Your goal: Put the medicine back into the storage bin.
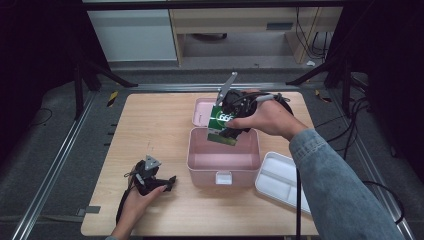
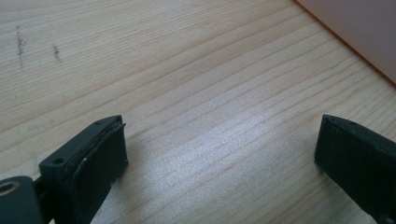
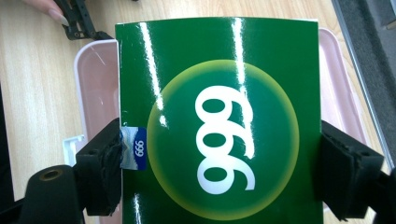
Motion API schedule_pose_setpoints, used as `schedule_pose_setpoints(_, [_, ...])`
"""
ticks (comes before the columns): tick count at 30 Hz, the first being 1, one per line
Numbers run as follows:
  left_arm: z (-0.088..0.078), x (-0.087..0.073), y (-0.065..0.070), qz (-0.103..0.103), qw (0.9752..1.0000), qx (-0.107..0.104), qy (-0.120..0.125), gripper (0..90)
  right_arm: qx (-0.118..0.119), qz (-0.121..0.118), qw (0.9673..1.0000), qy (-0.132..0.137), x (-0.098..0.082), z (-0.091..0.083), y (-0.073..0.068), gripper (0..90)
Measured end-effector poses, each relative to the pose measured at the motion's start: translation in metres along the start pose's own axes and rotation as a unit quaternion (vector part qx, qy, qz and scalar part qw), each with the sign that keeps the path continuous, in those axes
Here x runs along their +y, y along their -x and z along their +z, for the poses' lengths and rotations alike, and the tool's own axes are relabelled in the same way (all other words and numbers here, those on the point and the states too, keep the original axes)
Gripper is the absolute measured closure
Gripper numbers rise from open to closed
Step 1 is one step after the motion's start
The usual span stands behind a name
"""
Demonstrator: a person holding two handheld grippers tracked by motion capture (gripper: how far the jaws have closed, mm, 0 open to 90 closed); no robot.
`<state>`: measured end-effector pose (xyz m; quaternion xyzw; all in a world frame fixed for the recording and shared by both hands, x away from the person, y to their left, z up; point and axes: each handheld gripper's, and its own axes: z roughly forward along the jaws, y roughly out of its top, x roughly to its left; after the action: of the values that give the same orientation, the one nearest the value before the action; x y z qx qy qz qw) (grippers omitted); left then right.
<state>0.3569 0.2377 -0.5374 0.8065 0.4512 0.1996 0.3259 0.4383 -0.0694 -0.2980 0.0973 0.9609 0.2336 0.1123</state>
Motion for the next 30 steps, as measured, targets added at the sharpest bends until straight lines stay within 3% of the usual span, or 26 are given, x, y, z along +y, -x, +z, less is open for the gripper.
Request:
schedule_pose_setpoints(10, [0.0,0.0,0.0,0.001,1.0,0.0,-0.001,1.7,0.02,-0.019,0.9996,-0.007,0.015,0.017,-0.011,17.4])
schedule_pose_setpoints(30, [0.0,0.0,0.0,-0.001,1.0,0.0,0.0,1.6,0.047,-0.04,0.9977,-0.029,0.027,0.059,-0.019,17.4])
